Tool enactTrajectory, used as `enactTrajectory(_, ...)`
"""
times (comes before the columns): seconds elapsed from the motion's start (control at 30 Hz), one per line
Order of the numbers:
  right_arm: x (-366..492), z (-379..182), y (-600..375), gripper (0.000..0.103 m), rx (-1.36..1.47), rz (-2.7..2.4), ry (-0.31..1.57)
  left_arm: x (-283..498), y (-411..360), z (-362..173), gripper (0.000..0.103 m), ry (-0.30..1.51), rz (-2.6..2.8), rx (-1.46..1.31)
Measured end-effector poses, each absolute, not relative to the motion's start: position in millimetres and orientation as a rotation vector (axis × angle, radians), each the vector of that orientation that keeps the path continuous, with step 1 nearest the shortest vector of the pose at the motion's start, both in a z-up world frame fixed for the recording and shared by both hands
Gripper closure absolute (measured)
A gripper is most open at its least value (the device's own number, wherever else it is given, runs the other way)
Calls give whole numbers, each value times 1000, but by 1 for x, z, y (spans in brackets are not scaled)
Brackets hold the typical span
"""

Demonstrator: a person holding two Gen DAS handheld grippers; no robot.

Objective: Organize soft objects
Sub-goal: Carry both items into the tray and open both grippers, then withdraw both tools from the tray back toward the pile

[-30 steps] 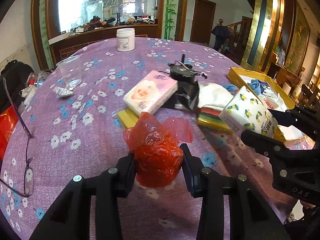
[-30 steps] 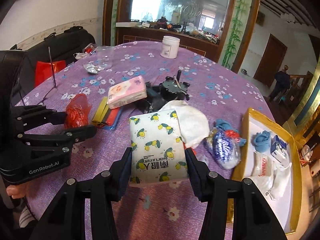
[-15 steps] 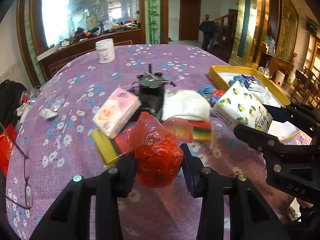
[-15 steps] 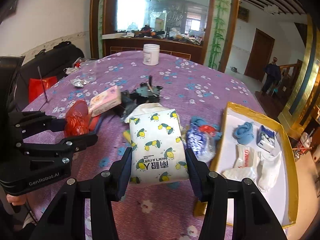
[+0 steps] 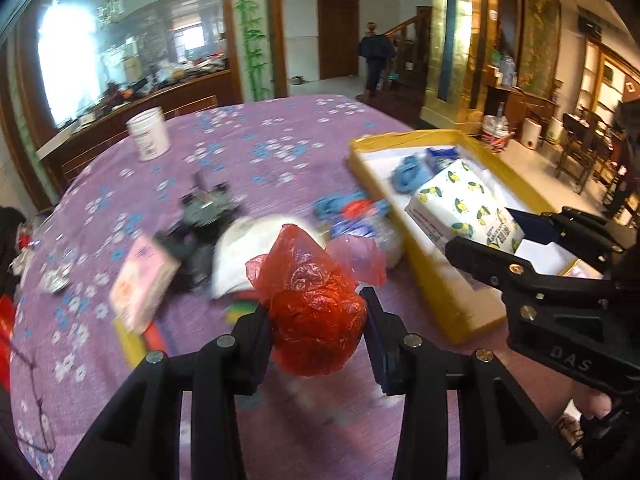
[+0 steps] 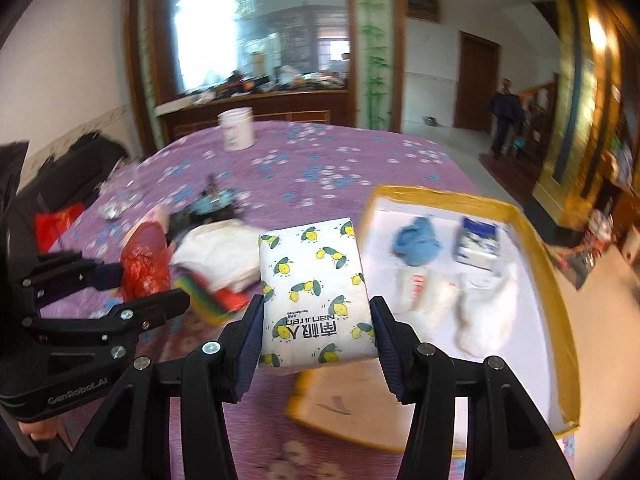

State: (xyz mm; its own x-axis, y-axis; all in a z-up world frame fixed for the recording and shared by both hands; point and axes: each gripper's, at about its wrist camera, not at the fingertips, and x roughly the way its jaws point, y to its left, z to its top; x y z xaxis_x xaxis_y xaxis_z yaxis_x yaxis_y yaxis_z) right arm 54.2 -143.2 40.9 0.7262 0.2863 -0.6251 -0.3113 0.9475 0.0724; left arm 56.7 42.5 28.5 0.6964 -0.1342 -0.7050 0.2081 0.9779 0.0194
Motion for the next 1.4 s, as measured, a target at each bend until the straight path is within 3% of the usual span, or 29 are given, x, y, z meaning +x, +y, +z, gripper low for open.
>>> enactTrajectory(0.37,73,24,-251,47,153,116,752,98,-56,14,63,830,-418,112)
enactTrajectory(0.73,92,0,-261,45,181,97,819,114,-91,-23,62,897,-488,148)
enactTrajectory(0.83,92,-3,-260,45,184,92,821,112,-91,-25,50,884,-492,154)
enactTrajectory(0.87,92,-2,-260,43,191,96,815,111,-91,-24,40,878,-490,154)
enactTrajectory(1.0,88,5,-261,30,202,90,781,104,-88,-16,25,845,-497,152)
enactTrajectory(1.4,65,42,-263,28,271,86,687,78,-68,13,23,788,-491,115)
